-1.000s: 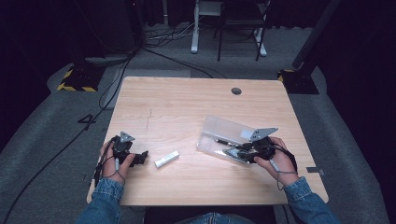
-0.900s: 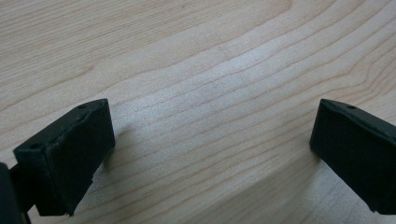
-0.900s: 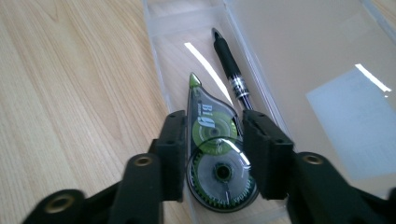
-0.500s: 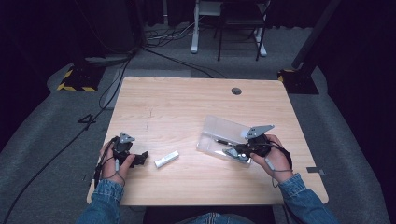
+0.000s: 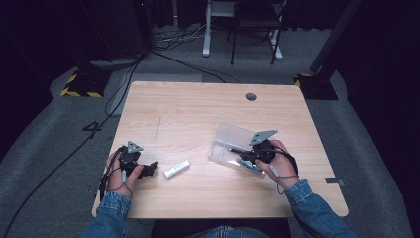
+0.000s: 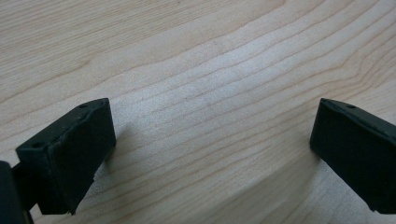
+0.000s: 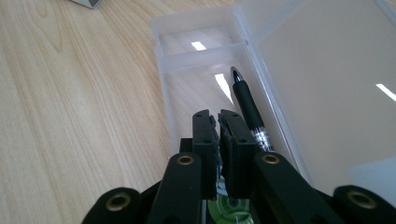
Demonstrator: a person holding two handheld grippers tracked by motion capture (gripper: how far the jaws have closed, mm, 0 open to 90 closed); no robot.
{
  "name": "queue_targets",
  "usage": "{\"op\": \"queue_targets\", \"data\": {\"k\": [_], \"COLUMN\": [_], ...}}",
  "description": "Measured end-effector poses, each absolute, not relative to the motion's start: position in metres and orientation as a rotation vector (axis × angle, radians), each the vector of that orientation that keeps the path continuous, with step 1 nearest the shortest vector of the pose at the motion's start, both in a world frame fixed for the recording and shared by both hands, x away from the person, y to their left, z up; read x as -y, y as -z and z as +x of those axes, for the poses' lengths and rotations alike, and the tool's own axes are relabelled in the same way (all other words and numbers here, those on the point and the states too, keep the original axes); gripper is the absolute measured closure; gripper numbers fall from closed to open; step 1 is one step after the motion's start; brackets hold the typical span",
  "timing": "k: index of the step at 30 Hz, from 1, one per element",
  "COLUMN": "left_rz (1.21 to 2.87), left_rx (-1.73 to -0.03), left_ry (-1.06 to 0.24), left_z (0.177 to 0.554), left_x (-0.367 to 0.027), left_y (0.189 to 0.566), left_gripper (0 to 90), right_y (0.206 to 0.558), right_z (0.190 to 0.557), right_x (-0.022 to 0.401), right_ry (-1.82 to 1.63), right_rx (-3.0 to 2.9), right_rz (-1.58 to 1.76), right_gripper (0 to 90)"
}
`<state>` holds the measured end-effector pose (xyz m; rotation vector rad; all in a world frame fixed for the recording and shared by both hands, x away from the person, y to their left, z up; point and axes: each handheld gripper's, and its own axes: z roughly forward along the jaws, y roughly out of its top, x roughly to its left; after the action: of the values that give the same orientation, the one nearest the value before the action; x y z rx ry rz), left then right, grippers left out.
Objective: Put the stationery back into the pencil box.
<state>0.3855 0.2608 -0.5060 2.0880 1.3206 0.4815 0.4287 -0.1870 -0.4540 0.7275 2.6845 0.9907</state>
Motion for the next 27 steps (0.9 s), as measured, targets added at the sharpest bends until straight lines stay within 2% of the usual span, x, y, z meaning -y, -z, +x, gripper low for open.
{"op": "queue_targets", "data": {"k": [13,27], "left_rz": [2.090,2.090], "left_rx": [-1.319,-1.318], "left_ry": [-0.482,-0.478], "left_z": [0.386,0.386], "left_x": [-0.261,-0.261], "left_y": [0.506,0.506], "left_gripper": [0.4,0.3], "right_y": [0.470,0.473], "right_z": [0.443,0.442], "right_x": [0.180,0.182], "right_ry": [-0.963,-0.914], "right_rx": [-2.682,-2.725], "right_rz": [0.753,0.769], "right_gripper": [82.7,80.7]}}
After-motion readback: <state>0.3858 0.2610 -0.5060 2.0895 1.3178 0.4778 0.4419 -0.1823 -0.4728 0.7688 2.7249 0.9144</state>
